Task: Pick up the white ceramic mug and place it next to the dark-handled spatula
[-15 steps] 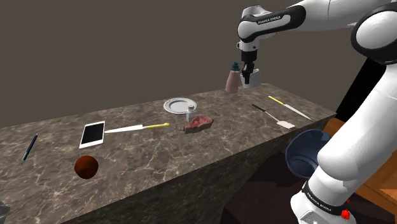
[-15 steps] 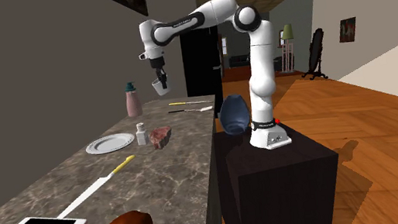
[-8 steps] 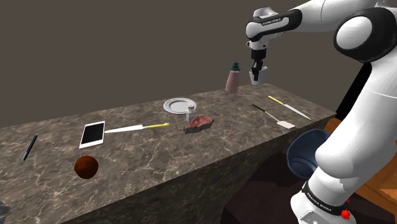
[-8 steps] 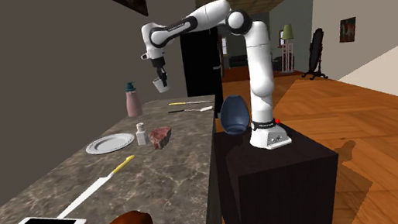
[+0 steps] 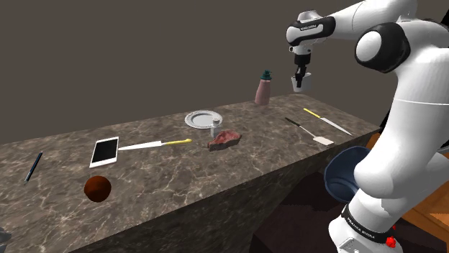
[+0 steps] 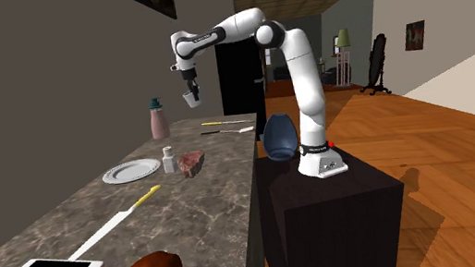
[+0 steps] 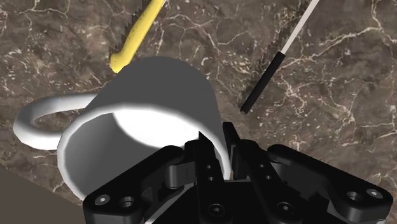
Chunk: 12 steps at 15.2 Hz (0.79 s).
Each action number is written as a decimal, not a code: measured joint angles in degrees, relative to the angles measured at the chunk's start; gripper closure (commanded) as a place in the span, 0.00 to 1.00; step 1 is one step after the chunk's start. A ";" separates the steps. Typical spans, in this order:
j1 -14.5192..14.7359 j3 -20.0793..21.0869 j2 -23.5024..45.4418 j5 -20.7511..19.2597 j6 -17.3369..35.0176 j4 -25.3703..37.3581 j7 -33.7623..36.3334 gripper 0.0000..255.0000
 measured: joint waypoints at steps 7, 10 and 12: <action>-3.64 -1.57 6.60 1.32 0.23 6.95 -5.13 1.00; -3.67 -1.59 6.42 1.26 2.30 4.69 -5.02 1.00; -3.65 -1.56 6.58 1.25 3.80 3.33 -4.81 1.00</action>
